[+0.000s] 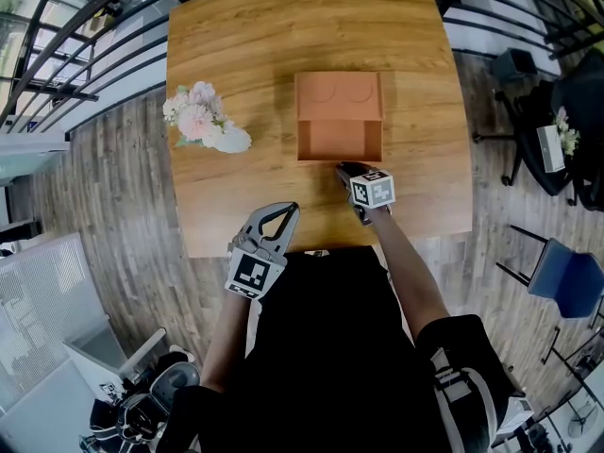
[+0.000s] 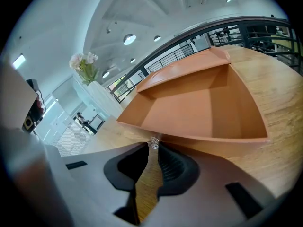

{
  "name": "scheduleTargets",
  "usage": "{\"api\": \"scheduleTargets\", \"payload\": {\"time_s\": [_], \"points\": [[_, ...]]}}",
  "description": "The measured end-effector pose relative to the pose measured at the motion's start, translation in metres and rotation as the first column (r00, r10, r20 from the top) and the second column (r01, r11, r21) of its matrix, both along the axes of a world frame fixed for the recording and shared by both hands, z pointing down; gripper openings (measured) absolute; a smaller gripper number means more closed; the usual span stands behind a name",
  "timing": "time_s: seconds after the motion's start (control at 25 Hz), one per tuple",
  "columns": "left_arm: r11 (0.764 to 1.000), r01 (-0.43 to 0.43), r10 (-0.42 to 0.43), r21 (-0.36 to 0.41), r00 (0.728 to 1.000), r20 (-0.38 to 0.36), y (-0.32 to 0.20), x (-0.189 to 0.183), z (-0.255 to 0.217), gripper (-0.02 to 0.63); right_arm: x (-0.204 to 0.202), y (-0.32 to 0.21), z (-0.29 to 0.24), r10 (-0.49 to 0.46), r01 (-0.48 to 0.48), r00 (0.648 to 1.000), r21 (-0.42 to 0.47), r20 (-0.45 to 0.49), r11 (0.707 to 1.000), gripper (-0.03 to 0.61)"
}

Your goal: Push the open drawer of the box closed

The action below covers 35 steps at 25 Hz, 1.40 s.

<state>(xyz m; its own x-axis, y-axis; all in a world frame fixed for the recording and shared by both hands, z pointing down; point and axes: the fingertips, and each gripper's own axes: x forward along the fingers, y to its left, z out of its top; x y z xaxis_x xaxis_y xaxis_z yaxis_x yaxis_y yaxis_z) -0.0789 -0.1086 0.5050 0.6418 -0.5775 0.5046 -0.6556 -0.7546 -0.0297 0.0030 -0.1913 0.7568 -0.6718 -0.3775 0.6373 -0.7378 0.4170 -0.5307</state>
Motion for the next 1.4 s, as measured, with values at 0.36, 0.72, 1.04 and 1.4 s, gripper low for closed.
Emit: {"api": "scheduleTargets", "payload": {"time_s": [0.36,0.72,1.04,1.4], "points": [[1.000,-0.004,0.004,-0.003,1.000,0.001,0.000,0.001,0.001,0.021,-0.002,-0.006,-0.001,0.020,-0.020,1.000,-0.003,0.009,1.000,0.080],[1.000,-0.005,0.005,-0.005,1.000,-0.001,-0.003,-0.002,0.003,0.021,-0.001,-0.012,-0.003,0.040,-0.040,0.999,0.014,0.013,0.999,0.080],[1.000,-0.010,0.010,-0.008,1.000,-0.004,-0.003,0.000,0.004,0.021,0.001,-0.021,-0.005,0.048,-0.048,0.999,0.025,0.010,0.999,0.080],[1.000,-0.006,0.006,-0.011,1.000,-0.006,-0.006,-0.002,0.007,0.021,0.000,-0.033,-0.003,0.065,-0.067,0.997,0.031,0.036,0.997,0.080]]}}
